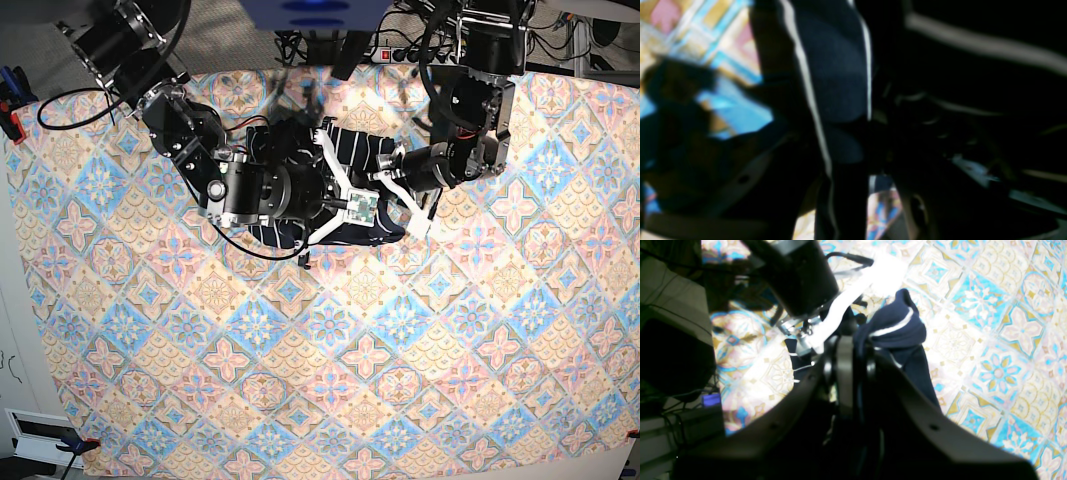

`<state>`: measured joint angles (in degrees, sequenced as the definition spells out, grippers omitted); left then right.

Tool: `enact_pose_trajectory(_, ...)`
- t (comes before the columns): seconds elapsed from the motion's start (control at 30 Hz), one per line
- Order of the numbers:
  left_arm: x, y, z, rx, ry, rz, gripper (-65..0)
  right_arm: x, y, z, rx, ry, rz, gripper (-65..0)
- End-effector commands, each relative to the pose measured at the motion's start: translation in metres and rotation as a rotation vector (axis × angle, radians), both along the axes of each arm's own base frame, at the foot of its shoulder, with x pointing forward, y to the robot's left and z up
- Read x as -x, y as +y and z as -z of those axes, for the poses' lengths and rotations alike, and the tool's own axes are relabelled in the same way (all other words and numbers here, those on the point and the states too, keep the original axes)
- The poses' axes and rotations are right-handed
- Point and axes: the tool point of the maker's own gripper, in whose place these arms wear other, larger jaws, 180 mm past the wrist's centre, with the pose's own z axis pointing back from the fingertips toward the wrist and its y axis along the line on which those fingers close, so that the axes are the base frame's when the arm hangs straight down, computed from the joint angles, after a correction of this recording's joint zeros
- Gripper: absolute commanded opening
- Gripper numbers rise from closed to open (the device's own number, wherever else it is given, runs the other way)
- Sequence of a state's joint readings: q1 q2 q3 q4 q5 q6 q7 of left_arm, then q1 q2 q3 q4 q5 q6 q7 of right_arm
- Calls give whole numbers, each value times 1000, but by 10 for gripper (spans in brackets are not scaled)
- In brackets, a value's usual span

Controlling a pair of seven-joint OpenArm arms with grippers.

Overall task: Fold the T-shirt properly
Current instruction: 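Lay the folded end onto the shirt body with the right gripper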

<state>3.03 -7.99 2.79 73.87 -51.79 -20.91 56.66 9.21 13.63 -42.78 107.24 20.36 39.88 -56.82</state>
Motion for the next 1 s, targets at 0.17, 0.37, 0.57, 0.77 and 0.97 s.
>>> enact_pose_trajectory(0.17,-17,29,-41,51,-132,-85,-446,-4,3,-7,-34,-7,-3,-647)
enact_pose_trajectory(0.37,-7,50,-42,24,-135,-119,-275,-5,-1,7,-10,28,8,-647)
enact_pose_trajectory(0.57,3,106,-35,-21,-112,-284,-252,-11,2,20,-20,73,26,-647)
enact_pose_trajectory(0.77,-1,123,-39,-33,-128,-332,-252,-7,26,41,-50,172,37,-643)
enact_pose_trajectory(0.97,-7,110,-40,-2,-134,-335,-252,-5,37,55,-18,191,42,-643)
